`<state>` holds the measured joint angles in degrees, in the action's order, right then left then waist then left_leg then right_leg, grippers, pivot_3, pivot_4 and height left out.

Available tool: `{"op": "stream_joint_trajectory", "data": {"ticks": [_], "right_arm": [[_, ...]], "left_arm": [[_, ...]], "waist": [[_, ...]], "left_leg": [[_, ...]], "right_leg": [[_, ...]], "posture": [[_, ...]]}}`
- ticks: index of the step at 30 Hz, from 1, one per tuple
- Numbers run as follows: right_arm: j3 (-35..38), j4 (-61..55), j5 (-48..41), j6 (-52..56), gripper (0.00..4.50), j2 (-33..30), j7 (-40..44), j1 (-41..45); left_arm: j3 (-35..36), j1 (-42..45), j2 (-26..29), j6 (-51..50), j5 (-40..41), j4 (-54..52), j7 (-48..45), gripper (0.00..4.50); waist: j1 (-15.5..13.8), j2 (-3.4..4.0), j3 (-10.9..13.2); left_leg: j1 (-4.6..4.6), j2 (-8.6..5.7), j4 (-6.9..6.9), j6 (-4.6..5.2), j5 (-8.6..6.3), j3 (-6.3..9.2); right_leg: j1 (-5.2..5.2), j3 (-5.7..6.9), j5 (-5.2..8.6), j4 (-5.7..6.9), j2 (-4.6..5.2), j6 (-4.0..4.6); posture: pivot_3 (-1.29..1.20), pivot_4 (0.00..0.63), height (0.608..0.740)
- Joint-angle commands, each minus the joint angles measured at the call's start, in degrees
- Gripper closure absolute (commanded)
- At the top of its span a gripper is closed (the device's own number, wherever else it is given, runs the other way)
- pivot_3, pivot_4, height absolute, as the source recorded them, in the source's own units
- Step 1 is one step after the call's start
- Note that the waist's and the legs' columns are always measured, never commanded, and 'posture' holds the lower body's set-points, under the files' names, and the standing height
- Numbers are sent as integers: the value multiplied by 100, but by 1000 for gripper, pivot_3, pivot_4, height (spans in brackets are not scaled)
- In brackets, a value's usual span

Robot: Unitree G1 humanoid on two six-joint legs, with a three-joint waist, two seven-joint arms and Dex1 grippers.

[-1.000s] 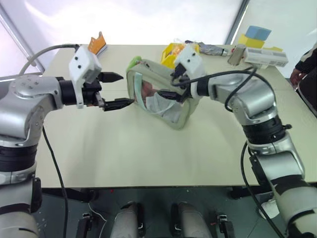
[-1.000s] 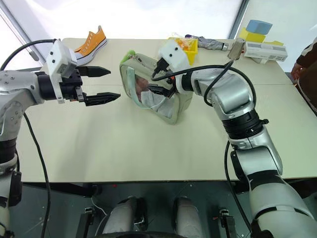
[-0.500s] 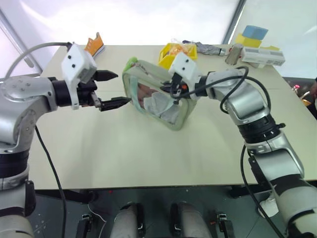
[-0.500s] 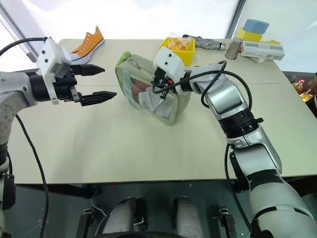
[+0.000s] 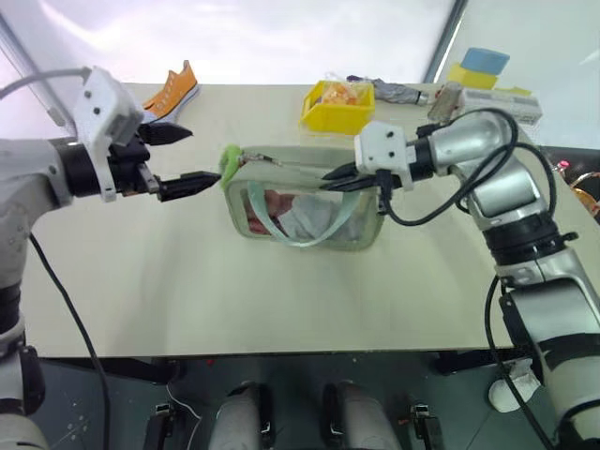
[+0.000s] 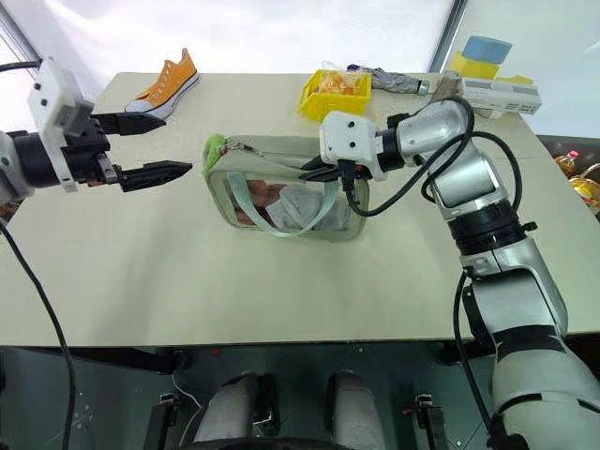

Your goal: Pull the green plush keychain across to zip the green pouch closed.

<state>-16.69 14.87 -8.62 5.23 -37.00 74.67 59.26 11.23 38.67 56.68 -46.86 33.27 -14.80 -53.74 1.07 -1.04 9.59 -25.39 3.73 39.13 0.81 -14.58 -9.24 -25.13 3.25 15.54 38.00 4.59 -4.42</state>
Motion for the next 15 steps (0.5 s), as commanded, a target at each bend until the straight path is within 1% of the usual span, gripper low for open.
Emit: {"op": "stream_joint_trajectory", "data": {"ticks": [1,5,11,12,14,15], "right_arm": [[327,-182,-189,89,4475,84,-67,123],[517,-321,-335,283,4475,66,-12,161],[398,-556,-83,70,4475,-14,-65,-383],[396,-574,-64,92,4141,-35,-71,-454],[441,-703,-115,269,3318,-119,-27,-518],[484,-775,-146,358,3006,-174,-20,-524]], "left_arm": [[114,98,25,55,63,-94,49,0],[21,150,9,153,25,47,29,0],[-143,202,-46,281,-31,151,-26,0],[-160,214,-41,307,-50,199,-47,0],[-174,245,-30,344,-80,284,-88,0],[-190,270,-33,362,-94,330,-100,0]], "waist": [[13,0,0],[-4,2,1],[-31,0,0],[-31,0,0],[-26,0,0],[-27,0,0]], "left_leg": [[2,0,0,-1,1,-2],[1,0,-2,-3,2,-2],[1,-1,0,-3,2,0],[1,-2,1,-3,2,0],[2,-3,1,-3,2,-1],[2,-3,1,-3,2,0]], "right_leg": [[0,0,0,0,0,0],[-4,0,0,3,-2,0],[1,1,0,3,-1,0],[2,1,0,2,-1,0],[3,1,0,2,0,0],[3,1,0,2,0,0]], "posture": [[0,150,740],[0,150,740],[0,150,740],[0,150,740],[0,150,740],[0,150,740]]}}
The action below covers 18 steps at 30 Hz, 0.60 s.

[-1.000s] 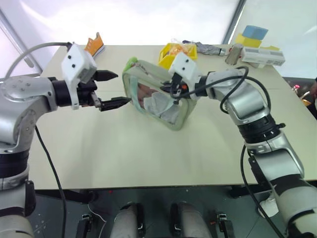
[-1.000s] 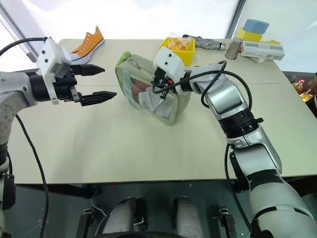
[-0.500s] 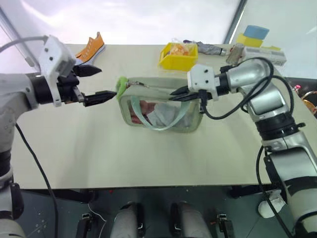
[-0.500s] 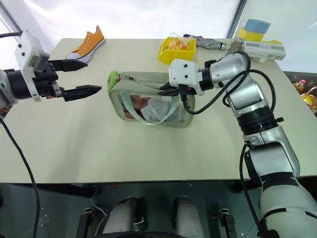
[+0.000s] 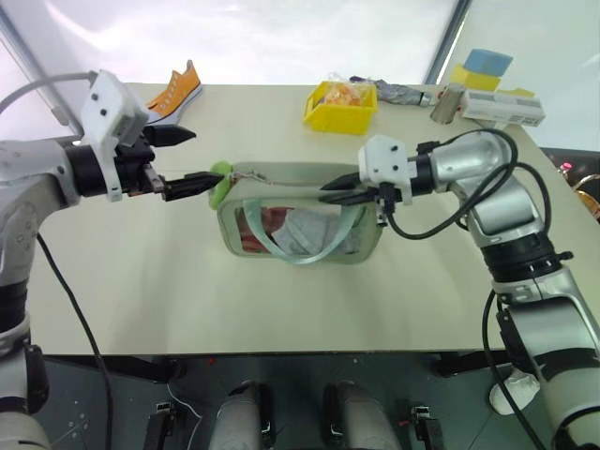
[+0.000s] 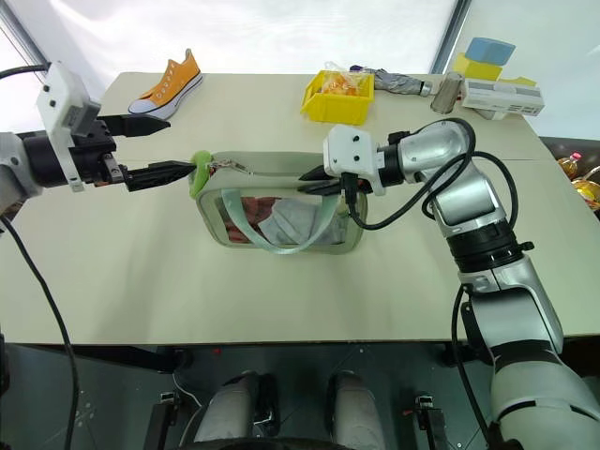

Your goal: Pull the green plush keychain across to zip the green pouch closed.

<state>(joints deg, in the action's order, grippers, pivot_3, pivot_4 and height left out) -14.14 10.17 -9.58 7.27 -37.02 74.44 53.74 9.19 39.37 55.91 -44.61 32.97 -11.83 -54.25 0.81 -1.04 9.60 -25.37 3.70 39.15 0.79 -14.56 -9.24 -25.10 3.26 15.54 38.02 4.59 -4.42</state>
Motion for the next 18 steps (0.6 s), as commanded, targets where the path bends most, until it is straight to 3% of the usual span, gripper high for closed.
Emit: {"op": "stream_joint_trajectory", "data": {"ticks": [1,3,10,18], "right_arm": [[294,-420,-73,256,2578,-273,-1,20],[423,-667,-149,495,1672,-497,8,5],[1053,-1659,-446,1610,1672,-1386,-188,-540],[895,-1896,-460,1773,1672,-1043,-484,-966]], "left_arm": [[13,218,42,139,-61,88,-57,0],[9,224,56,177,-75,185,-86,0],[-18,-65,180,587,-406,839,-268,0],[-512,340,-46,1198,-918,1790,-590,0]], "waist": [[-6,1,0],[-7,1,1],[-6,-2,-2],[-4,-3,-2]], "left_leg": [[0,0,0,0,0,0],[-1,0,0,0,0,1],[2,0,-1,0,0,0],[1,-4,0,0,0,-6]], "right_leg": [[0,0,0,0,0,0],[-2,0,0,1,0,0],[0,0,0,-1,0,0],[-3,0,0,-1,-2,0]], "posture": [[0,150,740],[0,150,740],[0,150,740],[0,150,740]]}}
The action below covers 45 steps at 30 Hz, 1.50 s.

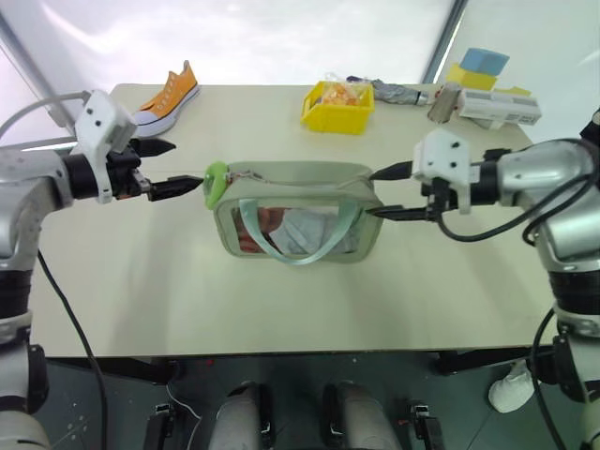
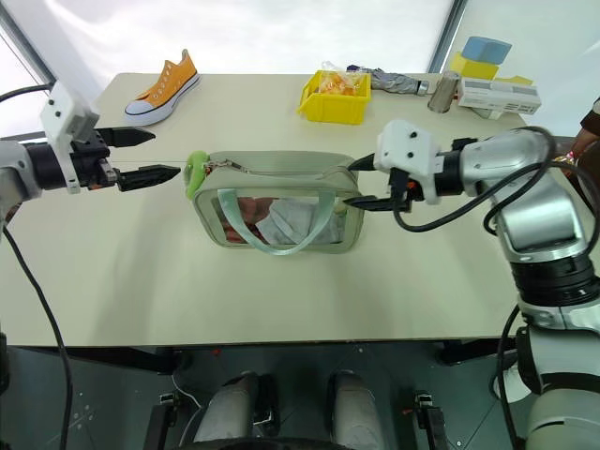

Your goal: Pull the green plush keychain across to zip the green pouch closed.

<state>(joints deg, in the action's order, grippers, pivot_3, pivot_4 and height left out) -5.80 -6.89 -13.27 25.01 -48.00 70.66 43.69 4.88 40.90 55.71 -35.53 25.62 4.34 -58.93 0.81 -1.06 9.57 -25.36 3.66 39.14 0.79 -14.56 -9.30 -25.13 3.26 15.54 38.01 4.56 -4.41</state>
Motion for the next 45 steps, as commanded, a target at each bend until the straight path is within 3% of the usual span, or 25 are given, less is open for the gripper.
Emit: {"op": "stream_joint_trajectory", "data": {"ticks": [1,4,7,11,16,19,26,31,34,42,45], "right_arm": [[60,-193,-112,2,1905,80,-107,21],[54,-231,-144,-13,2904,91,-112,-41],[33,-244,-139,-31,4458,107,-137,-43],[-19,-216,-114,-78,4458,149,-147,-22],[-35,-208,-88,-111,4458,157,-146,-42],[-27,-144,-76,-100,4500,197,-190,22],[-36,-51,-33,-174,4500,279,-304,56],[-54,62,44,-300,4500,328,-369,73],[-77,91,80,-337,4500,393,-394,105],[-111,70,111,-283,4500,597,-522,143],[-97,84,129,-295,4500,586,-549,134]], "left_arm": [[-132,223,-49,377,-254,259,-157,0],[-212,306,-164,529,-364,453,-203,0],[-292,325,-354,800,-546,673,-161,0],[-371,472,-856,1109,-766,1080,123,0],[-413,431,-1152,1014,-744,855,19,0],[-297,411,-1197,869,-614,731,-8,897],[-98,692,-994,614,-501,735,-98,4474],[-193,1289,-884,227,-286,544,-421,4474],[-409,1533,-1158,98,-212,312,-422,4474],[-1092,1604,-1677,833,-882,551,-450,4474],[-1040,1745,-1629,962,-965,712,-519,3398]], "waist": [[-5,0,0],[-16,0,0],[-21,0,0],[-18,0,0],[-6,-1,0],[-10,-1,0],[-9,-1,0],[-11,-1,0],[-10,-1,0],[32,-1,0],[26,-1,0]], "left_leg": [[-1,0,0,0,0,-1],[-2,-1,1,0,0,0],[-2,-1,2,0,0,1],[-1,-3,2,1,0,1],[-3,-2,4,0,0,1],[-1,-2,3,0,0,2],[-1,-1,4,0,0,2],[-2,-2,5,0,0,2],[0,-2,6,0,0,2],[4,-3,6,-1,1,2],[4,-1,6,-2,2,2]], "right_leg": [[-1,0,0,0,1,0],[-1,0,0,0,2,0],[1,0,0,0,2,0],[2,1,0,1,2,0],[1,1,-1,1,2,-1],[2,1,-1,4,2,-1],[2,1,-1,4,2,-1],[2,1,-1,3,2,-1],[4,1,0,5,2,-1],[7,1,0,5,-2,-2],[4,1,-1,6,-5,-1]], "posture": [[0,150,740],[0,150,740],[0,150,740],[0,150,740],[0,150,740],[0,150,740],[0,150,740],[0,150,740],[0,150,740],[0,150,740],[0,150,740]]}}
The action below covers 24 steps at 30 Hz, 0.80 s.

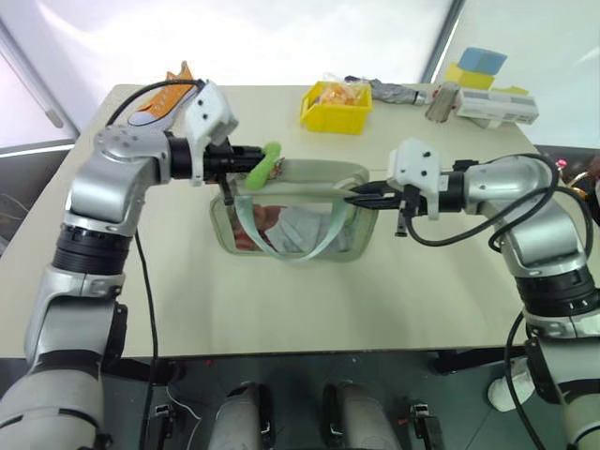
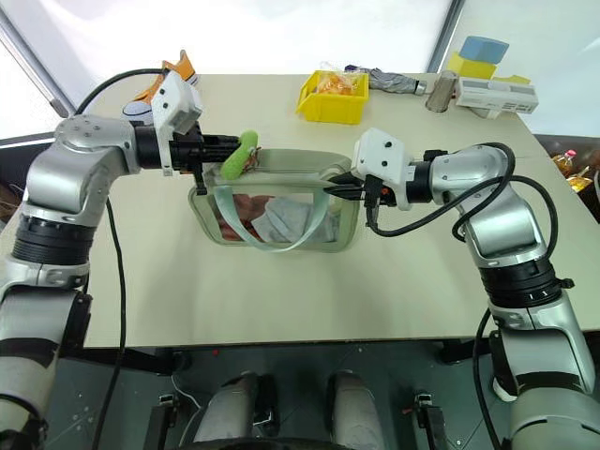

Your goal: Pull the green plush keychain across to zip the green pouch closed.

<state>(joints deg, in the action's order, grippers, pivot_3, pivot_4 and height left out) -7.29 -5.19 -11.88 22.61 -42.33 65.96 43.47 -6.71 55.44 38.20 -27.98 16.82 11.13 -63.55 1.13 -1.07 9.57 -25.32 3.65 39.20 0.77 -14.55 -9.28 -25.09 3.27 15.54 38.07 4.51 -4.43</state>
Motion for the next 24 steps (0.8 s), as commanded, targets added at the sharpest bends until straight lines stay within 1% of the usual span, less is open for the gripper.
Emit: {"op": "stream_joint_trajectory", "data": {"ticks": [1,5,6,7,11,15,17,19,21,23,24], "right_arm": [[54,-83,-6,-67,4500,19,-88,149],[51,-74,5,-113,4500,40,-95,106],[55,-60,4,-129,4500,38,-84,104],[55,-24,11,-165,4500,33,-67,114],[60,152,21,-328,4500,19,-1,187],[48,339,44,-453,4500,30,10,320],[47,408,37,-467,4500,40,14,379],[31,439,37,-475,4500,44,22,413],[16,446,32,-454,4500,53,26,440],[11,435,12,-409,4500,61,34,451],[6,434,9,-399,4500,64,40,457]], "left_arm": [[126,320,190,257,-121,57,-120,2923],[243,393,649,305,-221,38,-312,829],[296,410,770,265,-220,26,-331,371],[371,412,913,184,-183,-16,-364,60],[656,54,1408,-269,50,-536,-435,60],[1040,-945,1623,-1002,540,-1613,-333,60],[1150,-1411,1592,-1286,715,-2101,-154,60],[1238,-1810,1405,-1575,880,-2465,183,60],[1176,-2162,1265,-1374,744,-2576,424,60],[1127,-2234,1104,-1146,562,-2437,689,60],[1106,-2198,1038,-1051,482,-2330,811,294]], "waist": [[-12,0,0],[-7,0,0],[-7,0,0],[-6,0,0],[-7,0,0],[-12,3,-1],[-19,1,-1],[-33,1,0],[-41,1,0],[-43,1,-1],[-44,1,-1]], "left_leg": [[0,0,0,0,0,0],[-1,0,0,0,0,-1],[-1,0,0,0,0,0],[0,1,0,0,0,0],[-2,1,0,0,0,0],[2,8,-1,0,0,2],[1,9,-1,0,0,4],[-2,9,0,0,0,7],[-2,8,1,0,0,10],[0,7,1,0,0,10],[0,6,1,0,0,10]], "right_leg": [[0,0,0,0,0,0],[0,0,0,-1,2,0],[-1,0,0,1,1,0],[-1,0,0,1,1,0],[-1,0,0,-1,2,0],[1,-2,0,2,4,0],[1,-2,1,2,4,0],[1,-2,0,1,4,0],[3,-3,0,1,6,0],[5,-2,1,2,5,0],[5,-1,1,1,4,1]], "posture": [[0,150,740],[0,150,740],[0,150,740],[0,150,740],[0,150,740],[0,150,740],[0,150,740],[0,150,740],[0,150,740],[0,150,740],[0,150,740]]}}
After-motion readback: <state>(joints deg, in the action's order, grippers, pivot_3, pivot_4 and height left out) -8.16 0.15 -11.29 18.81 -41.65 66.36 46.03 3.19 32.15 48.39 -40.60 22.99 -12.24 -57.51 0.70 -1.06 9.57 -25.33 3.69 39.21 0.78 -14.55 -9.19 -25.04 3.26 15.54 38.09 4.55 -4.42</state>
